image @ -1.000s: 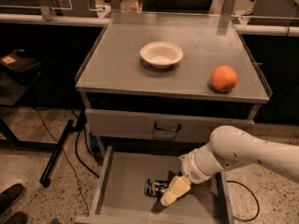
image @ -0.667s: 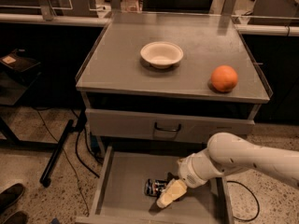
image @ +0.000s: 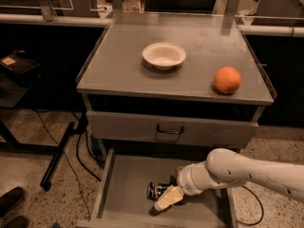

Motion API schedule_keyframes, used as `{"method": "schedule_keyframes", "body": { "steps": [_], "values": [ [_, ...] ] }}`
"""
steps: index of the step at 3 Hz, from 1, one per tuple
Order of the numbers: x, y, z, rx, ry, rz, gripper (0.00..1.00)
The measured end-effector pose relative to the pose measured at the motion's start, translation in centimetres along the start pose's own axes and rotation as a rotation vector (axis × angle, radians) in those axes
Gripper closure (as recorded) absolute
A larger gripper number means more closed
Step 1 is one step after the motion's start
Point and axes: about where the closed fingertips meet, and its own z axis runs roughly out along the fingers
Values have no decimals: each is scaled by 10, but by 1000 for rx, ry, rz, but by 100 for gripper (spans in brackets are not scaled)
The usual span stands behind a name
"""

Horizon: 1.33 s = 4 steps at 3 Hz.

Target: Pick pepsi can from middle drawer and place on counter

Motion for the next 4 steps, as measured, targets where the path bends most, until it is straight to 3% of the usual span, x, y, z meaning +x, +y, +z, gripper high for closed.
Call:
{"method": "schedule_keyframes", "body": {
  "steps": [2,4],
  "values": [
    [23,-19,44,-11,-52,25,0],
    [28,-31,69,-14,-44,2,0]
  ]
}}
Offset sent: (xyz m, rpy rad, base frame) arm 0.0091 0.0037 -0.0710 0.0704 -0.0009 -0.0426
